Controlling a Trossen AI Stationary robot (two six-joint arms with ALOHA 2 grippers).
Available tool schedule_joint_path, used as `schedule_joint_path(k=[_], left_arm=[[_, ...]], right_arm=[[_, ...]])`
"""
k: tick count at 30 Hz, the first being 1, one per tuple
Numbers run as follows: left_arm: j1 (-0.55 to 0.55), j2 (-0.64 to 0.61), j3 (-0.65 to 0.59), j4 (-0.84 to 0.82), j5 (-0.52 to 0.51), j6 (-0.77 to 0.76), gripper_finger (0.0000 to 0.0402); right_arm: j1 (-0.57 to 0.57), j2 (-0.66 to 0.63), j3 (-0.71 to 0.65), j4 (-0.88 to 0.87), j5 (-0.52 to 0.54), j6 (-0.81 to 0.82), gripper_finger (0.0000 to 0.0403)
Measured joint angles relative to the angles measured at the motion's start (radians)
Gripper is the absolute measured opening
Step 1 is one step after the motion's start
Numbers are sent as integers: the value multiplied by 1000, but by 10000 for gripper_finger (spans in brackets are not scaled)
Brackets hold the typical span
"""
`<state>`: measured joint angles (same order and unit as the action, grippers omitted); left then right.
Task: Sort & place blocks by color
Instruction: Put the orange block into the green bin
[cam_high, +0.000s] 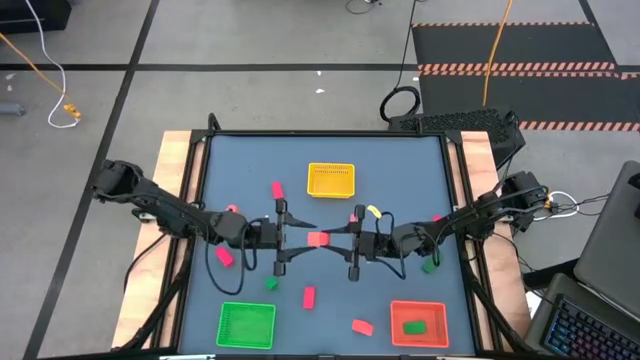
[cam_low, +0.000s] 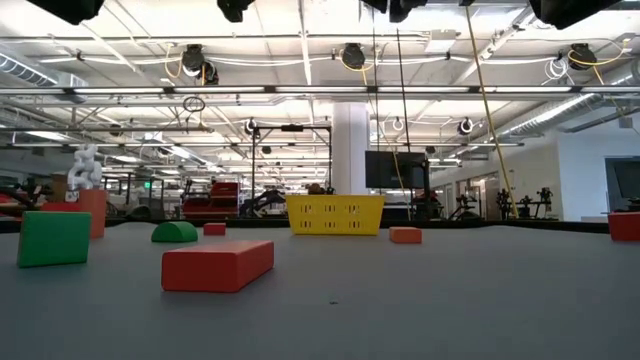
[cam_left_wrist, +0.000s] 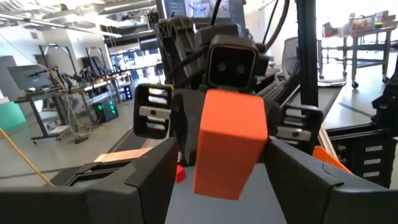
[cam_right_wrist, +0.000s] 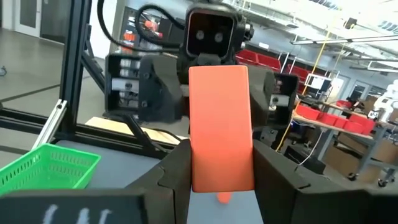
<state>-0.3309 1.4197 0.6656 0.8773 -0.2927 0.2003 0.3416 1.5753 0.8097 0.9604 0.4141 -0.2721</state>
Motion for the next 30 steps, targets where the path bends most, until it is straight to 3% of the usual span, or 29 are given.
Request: schedule_joint_path(k=[12,17,19,24,30], left_arm=[[4,2,0,10,0,-27,230],[4,2,0,13,-3,-28,153],[5,2,0,14,-5,-26,126],[5,2,0,17,-4,-25,126],[0,-40,0,-76,-11,-39,126]], right_arm=[[-5,0,1,-8,0,19,121],[-16,0,1,-20,1,59,124],[-23,0,1,-23,0,81,153],[-37,1,1,-37,3,94,247],[-48,1,1,-81,4,92,291]])
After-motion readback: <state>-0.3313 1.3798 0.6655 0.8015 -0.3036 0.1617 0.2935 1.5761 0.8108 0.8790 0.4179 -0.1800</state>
